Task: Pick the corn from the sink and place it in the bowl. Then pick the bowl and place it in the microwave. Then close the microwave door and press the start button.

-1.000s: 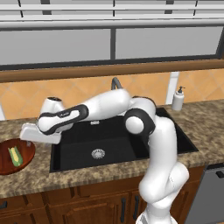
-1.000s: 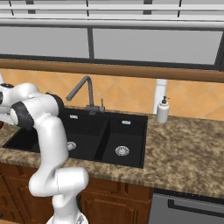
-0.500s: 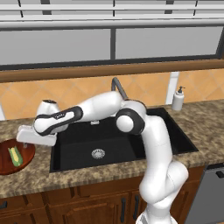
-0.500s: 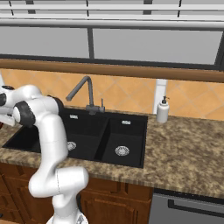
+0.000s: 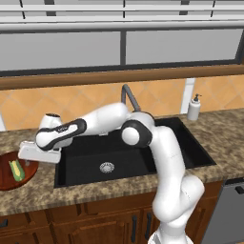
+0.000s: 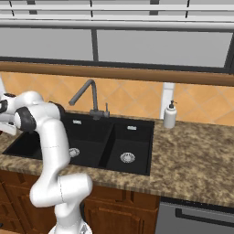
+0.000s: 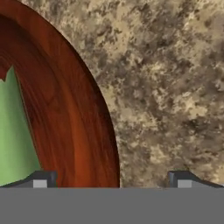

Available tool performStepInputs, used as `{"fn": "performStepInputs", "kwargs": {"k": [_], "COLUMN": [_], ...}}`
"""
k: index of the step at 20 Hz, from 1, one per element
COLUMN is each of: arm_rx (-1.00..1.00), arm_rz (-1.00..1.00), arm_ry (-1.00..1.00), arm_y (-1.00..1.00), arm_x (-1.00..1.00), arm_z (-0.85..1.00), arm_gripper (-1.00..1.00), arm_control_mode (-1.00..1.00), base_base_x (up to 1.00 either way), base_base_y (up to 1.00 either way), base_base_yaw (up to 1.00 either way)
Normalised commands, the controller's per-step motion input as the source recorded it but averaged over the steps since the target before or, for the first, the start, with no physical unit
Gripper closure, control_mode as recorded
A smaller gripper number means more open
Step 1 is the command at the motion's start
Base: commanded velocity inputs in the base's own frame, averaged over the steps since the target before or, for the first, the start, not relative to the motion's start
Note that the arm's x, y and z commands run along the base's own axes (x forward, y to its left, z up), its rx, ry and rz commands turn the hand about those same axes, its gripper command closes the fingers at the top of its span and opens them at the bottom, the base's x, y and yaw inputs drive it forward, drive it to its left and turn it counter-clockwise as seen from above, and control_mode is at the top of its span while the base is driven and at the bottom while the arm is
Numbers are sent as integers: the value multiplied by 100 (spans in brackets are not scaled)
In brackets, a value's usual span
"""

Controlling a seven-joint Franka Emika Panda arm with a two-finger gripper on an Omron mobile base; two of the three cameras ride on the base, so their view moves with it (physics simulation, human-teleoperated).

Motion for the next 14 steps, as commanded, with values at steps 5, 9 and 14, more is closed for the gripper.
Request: {"fn": "performStepInputs", "kwargs": {"k": [5,9,14], "arm_rx": [-2,0,3], "arm_rz": [0,0,-13], "arm_ry": [0,-6,-3], "arm_y": [23,4,-13], "arm_x": [0,0,-23], "arm_z": [-4,0,0], "arm_gripper": [100,100,100], "arm_control_mode": [-100,-100,-100], "base_base_x": [0,0,0], "base_base_y": [0,0,0], "base_base_yaw": [0,0,0]}}
